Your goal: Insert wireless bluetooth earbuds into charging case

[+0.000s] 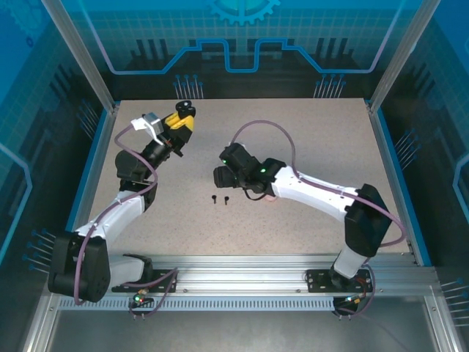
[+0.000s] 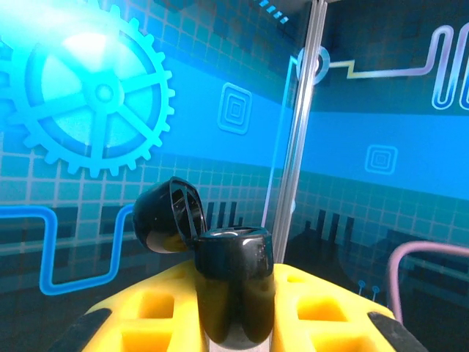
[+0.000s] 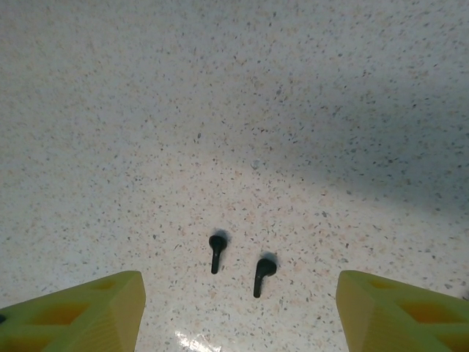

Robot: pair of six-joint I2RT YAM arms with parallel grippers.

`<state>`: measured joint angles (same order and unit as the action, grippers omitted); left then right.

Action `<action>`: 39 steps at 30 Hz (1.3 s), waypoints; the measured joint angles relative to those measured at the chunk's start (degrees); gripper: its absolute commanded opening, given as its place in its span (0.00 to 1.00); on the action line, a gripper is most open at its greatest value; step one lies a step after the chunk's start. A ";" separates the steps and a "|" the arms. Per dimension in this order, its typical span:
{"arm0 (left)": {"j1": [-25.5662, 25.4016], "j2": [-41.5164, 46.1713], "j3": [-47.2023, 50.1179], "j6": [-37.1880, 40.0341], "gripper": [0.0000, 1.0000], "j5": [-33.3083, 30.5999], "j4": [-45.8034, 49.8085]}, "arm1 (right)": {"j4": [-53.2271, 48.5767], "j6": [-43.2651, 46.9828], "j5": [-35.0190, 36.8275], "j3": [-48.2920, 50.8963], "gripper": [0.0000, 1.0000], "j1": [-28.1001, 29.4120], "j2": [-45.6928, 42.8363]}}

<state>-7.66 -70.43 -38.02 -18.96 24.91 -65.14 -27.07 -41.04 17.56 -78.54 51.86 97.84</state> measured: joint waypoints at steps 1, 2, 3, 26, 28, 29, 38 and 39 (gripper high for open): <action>0.00 0.00 0.00 0.00 0.00 -0.37 -0.17 | -0.13 0.02 0.00 -0.63 0.70 0.28 1.18; 0.00 0.00 0.00 0.00 0.00 -0.85 -0.37 | -0.39 0.02 -0.02 -1.40 0.70 0.59 2.51; 0.00 0.02 0.00 0.00 0.00 -1.29 -0.39 | -0.61 0.02 -0.09 -2.19 0.70 0.85 3.87; -0.11 1.14 -0.07 0.09 0.00 -5.20 2.45 | -12.70 -3.30 0.33 -21.62 0.56 4.24 27.17; -0.11 1.14 -0.07 0.24 0.00 -5.22 2.56 | -13.73 -4.00 0.61 -22.60 0.54 4.35 28.09; -0.11 1.14 -0.07 0.50 0.00 -5.22 2.67 | -14.27 -4.22 0.70 -23.12 0.54 4.39 28.63; -0.11 1.14 -0.07 1.11 0.00 -5.22 3.21 | -17.31 -5.51 1.40 -26.91 0.48 4.46 32.06; -0.11 1.14 -0.07 1.11 0.00 -5.22 3.21 | -17.44 -5.51 1.44 -27.15 0.48 4.48 32.35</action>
<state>-7.77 -69.30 -38.09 -17.85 19.68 -61.93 -44.51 -46.54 19.00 -105.69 56.34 130.19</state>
